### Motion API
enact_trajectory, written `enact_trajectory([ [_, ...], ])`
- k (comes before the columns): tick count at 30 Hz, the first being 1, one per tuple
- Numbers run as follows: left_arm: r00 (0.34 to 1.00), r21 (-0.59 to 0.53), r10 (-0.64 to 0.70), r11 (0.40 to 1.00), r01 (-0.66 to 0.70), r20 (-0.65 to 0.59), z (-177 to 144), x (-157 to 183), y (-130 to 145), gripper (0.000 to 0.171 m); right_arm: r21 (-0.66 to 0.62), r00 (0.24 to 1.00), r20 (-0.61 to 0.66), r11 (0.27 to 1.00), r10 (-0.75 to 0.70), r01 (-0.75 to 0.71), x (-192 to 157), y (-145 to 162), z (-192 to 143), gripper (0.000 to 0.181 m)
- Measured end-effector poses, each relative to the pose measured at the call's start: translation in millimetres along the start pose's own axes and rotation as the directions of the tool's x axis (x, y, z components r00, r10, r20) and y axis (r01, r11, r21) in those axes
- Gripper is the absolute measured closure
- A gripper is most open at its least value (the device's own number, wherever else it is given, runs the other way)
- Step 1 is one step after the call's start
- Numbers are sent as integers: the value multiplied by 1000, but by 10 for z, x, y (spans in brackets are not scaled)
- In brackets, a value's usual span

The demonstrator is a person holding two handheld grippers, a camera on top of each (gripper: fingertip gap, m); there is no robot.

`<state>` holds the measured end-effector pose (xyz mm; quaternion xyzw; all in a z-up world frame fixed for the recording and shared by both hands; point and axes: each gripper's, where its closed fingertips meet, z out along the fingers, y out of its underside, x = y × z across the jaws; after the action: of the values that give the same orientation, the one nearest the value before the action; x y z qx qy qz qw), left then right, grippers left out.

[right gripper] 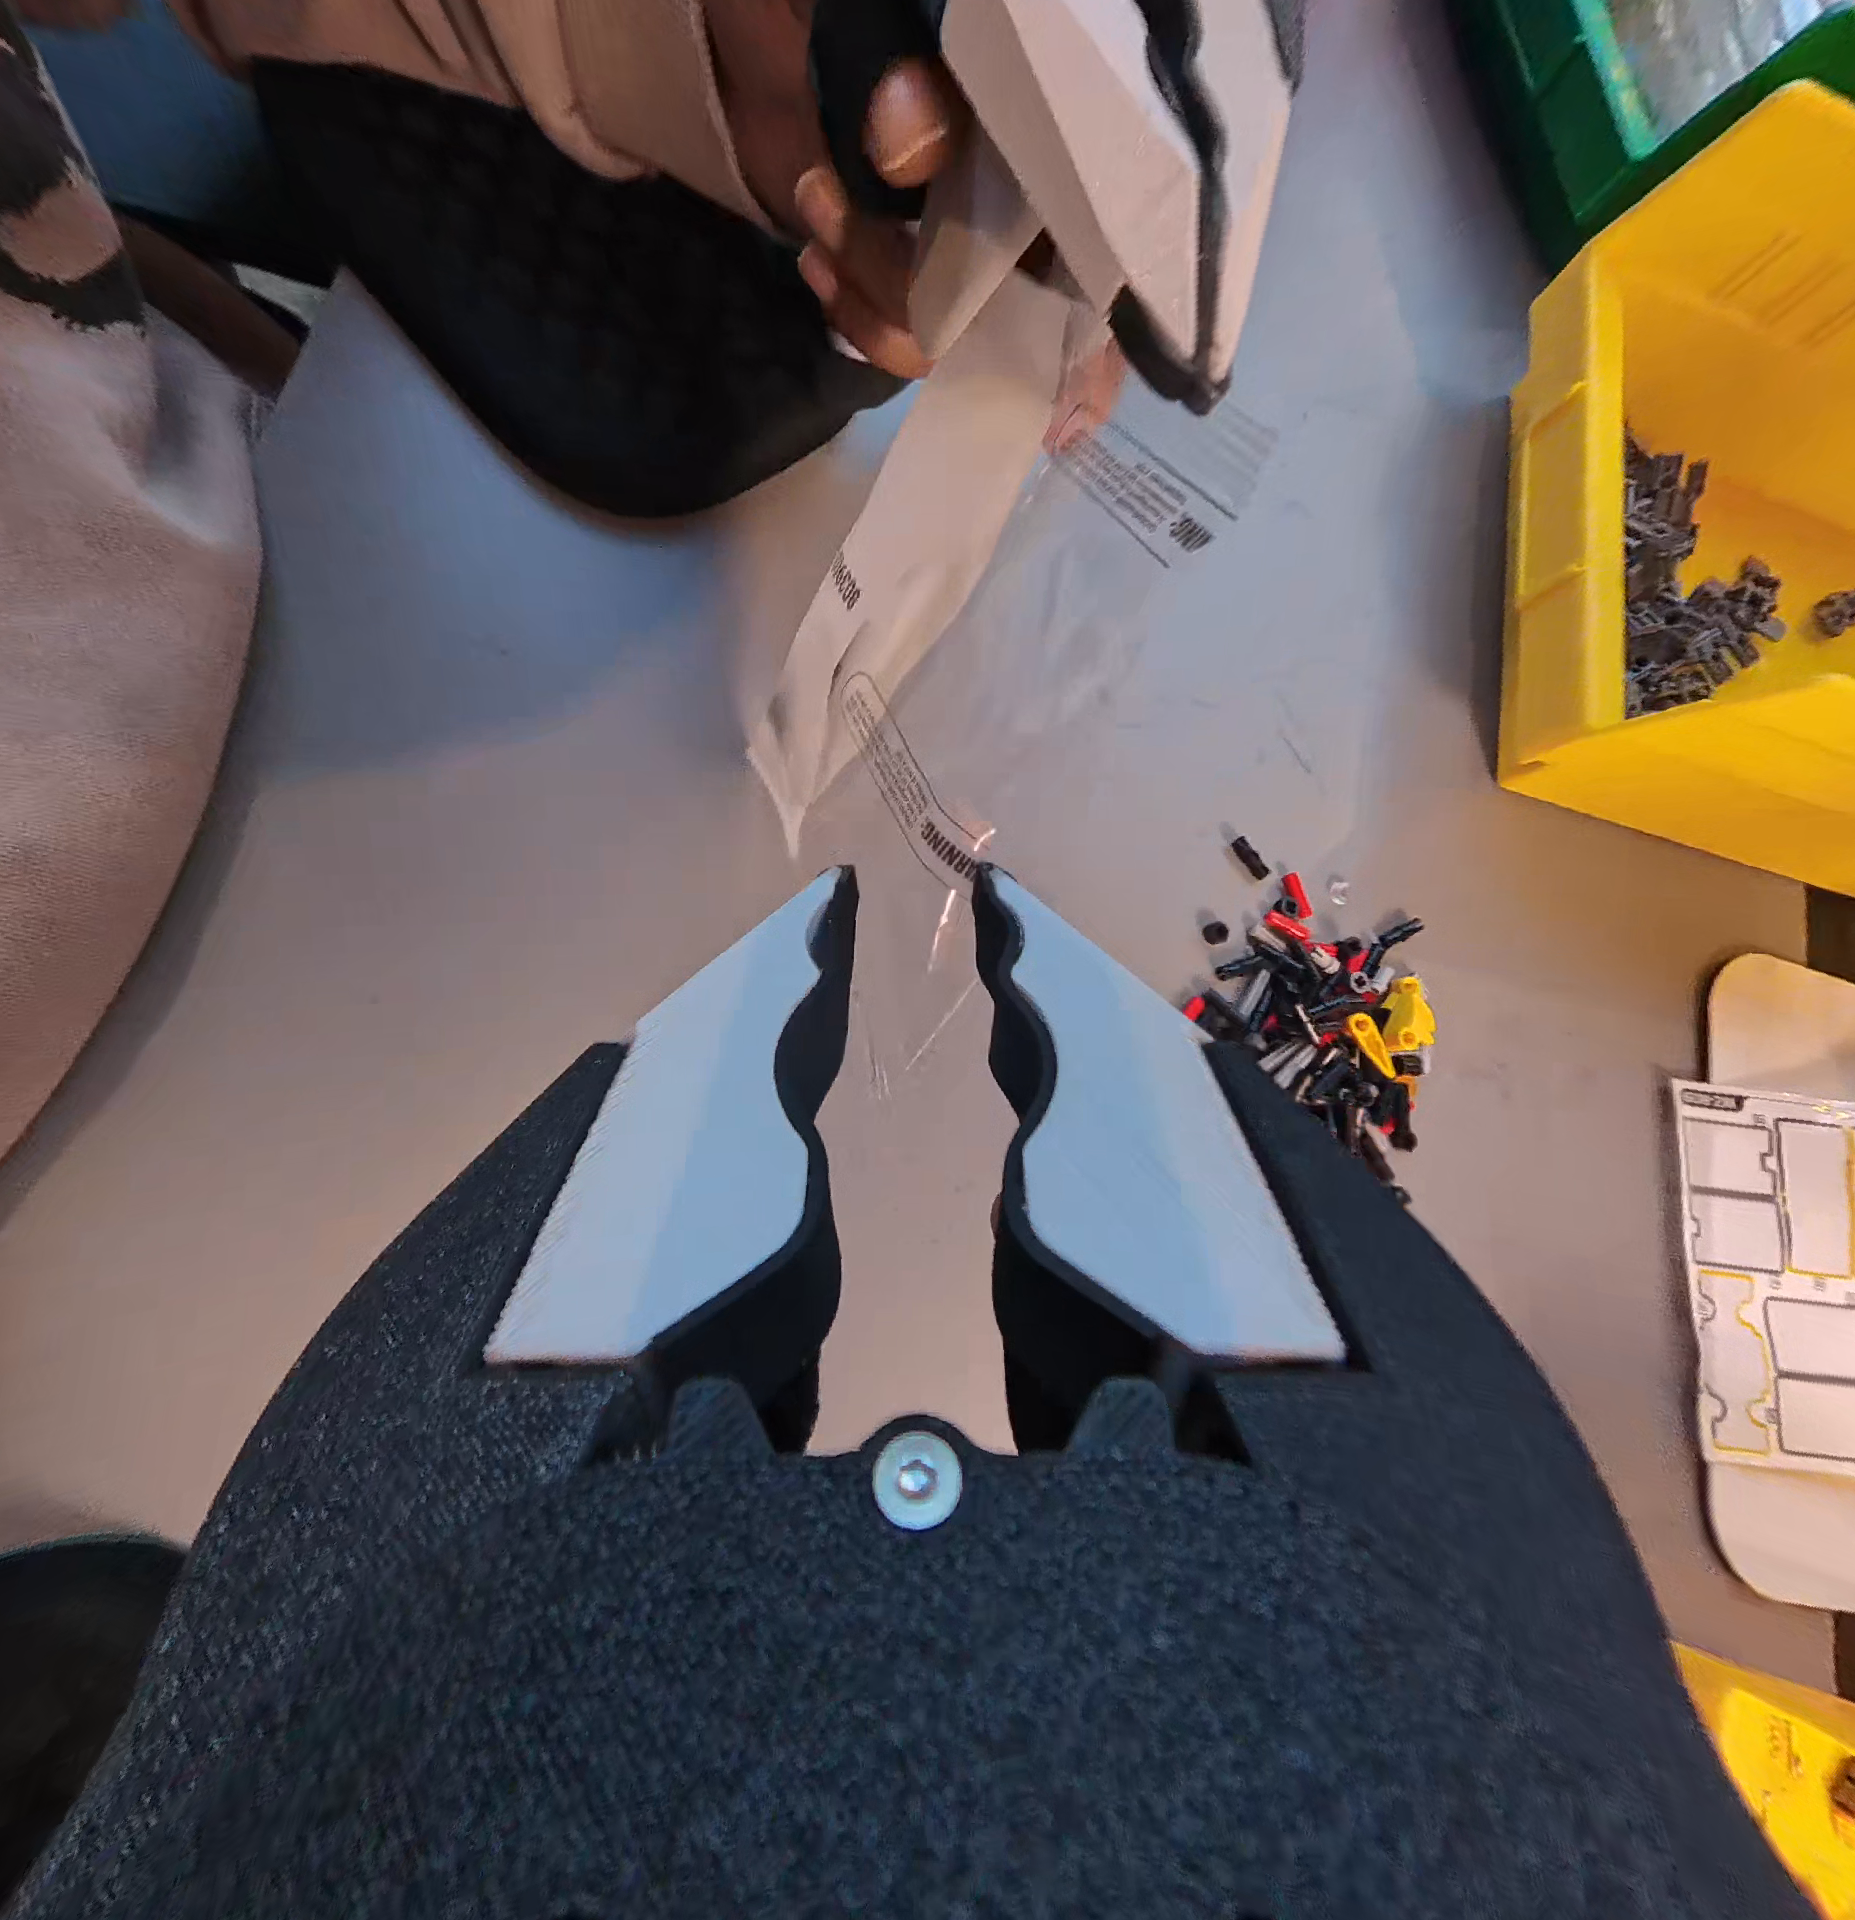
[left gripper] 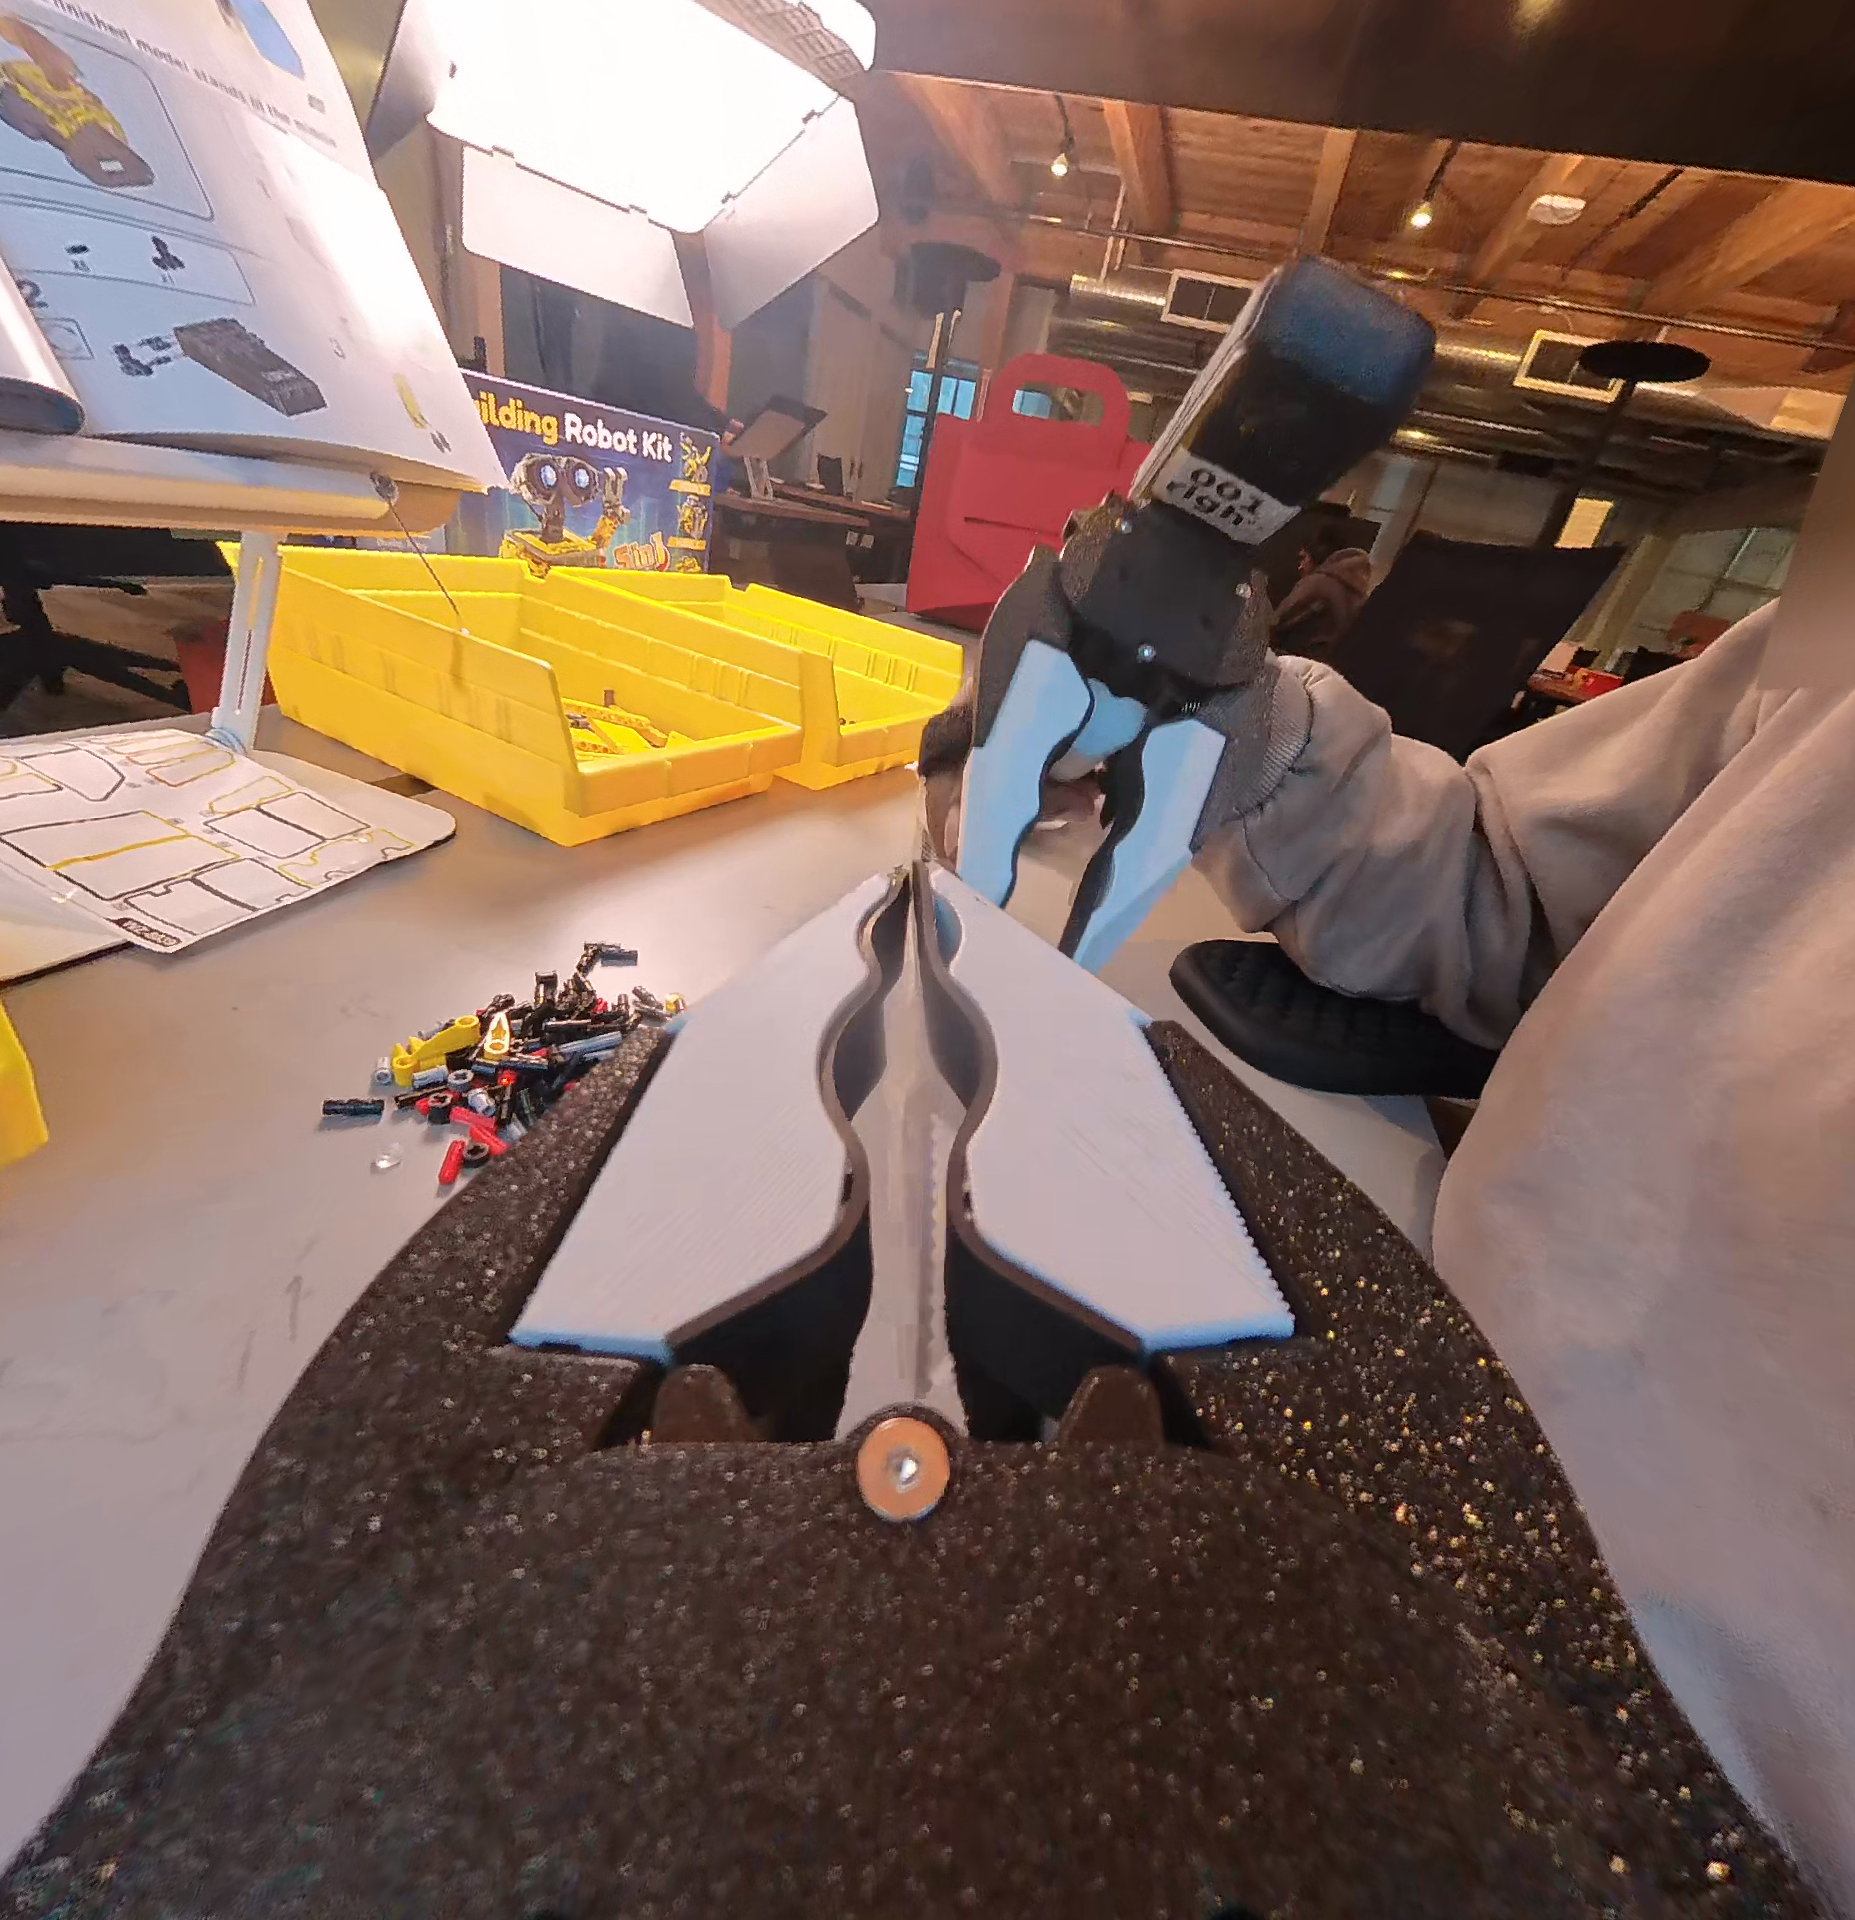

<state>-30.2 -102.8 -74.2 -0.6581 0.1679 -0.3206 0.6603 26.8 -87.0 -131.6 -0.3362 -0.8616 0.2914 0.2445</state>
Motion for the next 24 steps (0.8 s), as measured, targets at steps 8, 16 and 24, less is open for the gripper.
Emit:
enact_trajectory([
  [8, 997, 29, 53, 998, -51, -57, 75, 190, -27, 171, 62, 996, 42, 995, 74, -76, -6, -70, 84, 134],
  [16, 999, 76, 44, 996, -43, -5, 17, 88, -116, 171, -15, 998, -70, 1000, -6, 4, 125, 64, 158, 181],
  [24, 984, -123, 168, 979, -160, 58, 119, 2, 216, 170, -89, 842, -461, 958, -281, 271, 599, -146, -231, 181],
])
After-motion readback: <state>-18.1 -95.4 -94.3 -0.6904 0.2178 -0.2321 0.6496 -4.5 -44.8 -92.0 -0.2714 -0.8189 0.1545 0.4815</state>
